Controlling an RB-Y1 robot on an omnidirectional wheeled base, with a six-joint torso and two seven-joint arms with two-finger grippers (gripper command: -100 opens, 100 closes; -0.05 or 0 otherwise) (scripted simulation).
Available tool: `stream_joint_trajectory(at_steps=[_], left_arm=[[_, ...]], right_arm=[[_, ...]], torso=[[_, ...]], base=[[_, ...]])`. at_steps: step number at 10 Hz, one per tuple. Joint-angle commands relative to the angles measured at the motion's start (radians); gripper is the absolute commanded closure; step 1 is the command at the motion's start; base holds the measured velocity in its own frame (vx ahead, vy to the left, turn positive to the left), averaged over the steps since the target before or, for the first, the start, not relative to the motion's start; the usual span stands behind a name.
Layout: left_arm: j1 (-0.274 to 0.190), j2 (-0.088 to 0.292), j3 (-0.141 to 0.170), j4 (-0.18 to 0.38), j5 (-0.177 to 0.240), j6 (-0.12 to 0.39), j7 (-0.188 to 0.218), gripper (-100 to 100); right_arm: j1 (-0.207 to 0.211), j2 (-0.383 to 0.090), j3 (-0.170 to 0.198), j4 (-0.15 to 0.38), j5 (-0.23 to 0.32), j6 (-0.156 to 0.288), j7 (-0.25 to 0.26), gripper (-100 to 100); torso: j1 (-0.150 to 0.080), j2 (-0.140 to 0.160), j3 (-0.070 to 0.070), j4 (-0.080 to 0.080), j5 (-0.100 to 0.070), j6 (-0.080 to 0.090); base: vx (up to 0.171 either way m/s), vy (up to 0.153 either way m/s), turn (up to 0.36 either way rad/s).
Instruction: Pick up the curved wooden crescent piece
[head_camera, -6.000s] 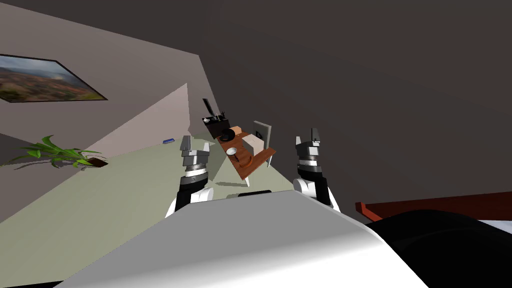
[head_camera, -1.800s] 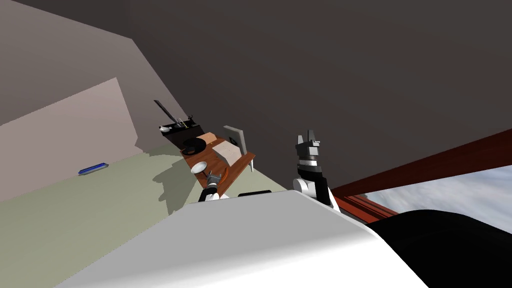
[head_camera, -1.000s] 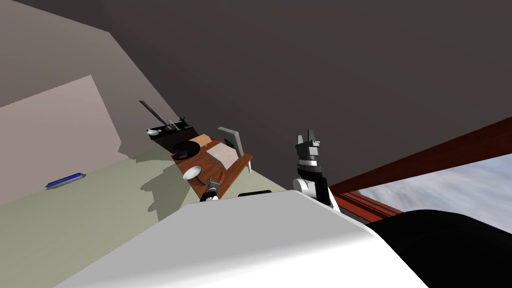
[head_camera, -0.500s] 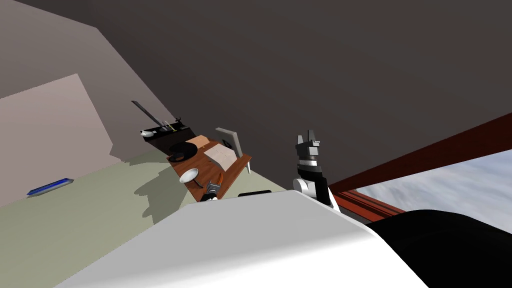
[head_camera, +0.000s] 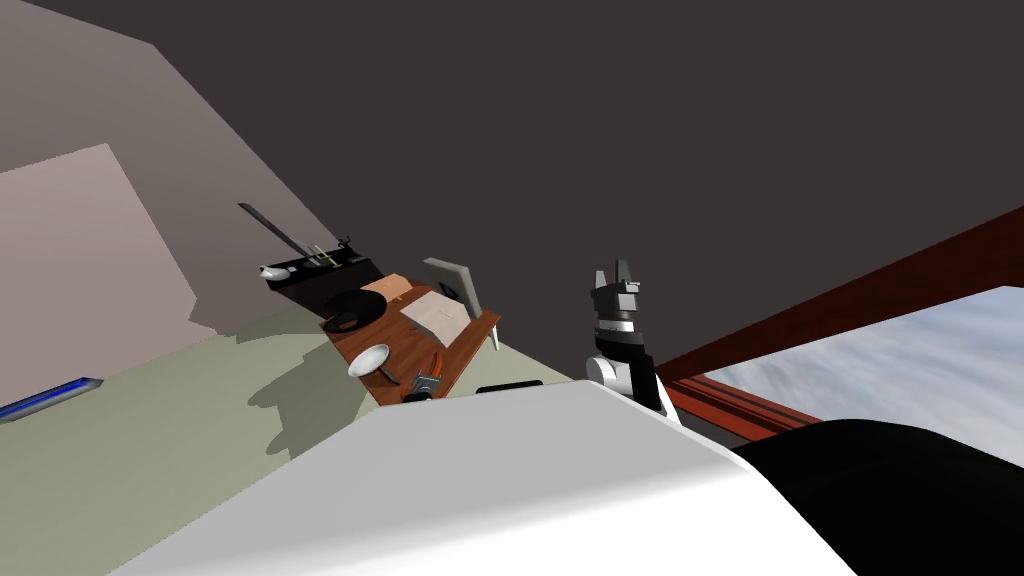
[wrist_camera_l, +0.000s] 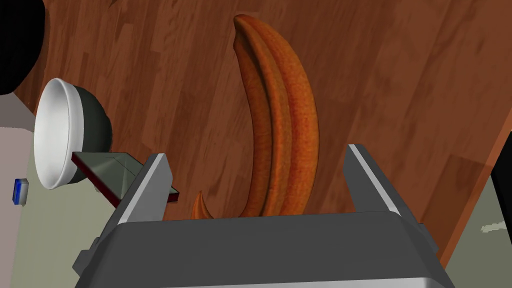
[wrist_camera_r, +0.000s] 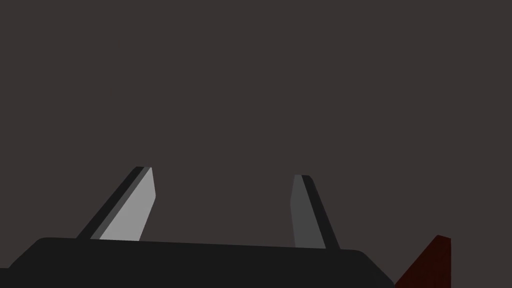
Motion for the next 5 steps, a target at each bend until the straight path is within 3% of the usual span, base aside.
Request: stream_joint_trajectory(at_steps=[1,4,5], left_arm=[[-0.015,0.007,-0.007,0.030,0.002,-0.008,0.014,-100],[-0.047,0.019,-0.001,0.129,0.024,0.005,0.046,-100],[-0.047,0.019,-0.001,0.129,0.024,0.005,0.046,-100]], right_arm=[[0.000,0.000,0.000,0.000,0.000,0.000,0.000,0],[0.000,0.000,0.000,0.000,0.000,0.000,0.000,0],[0.000,0.000,0.000,0.000,0.000,0.000,0.000,0]], torso=[[0.000,0.000,0.000,0.000,0.000,0.000],[0.000,0.001,0.001,0.000,0.000,0.000],[0.000,0.000,0.000,0.000,0.000,0.000]], base=[[0.012,0.003,0.015],[0.026,0.012,-0.091],[0.029,0.015,-0.023]])
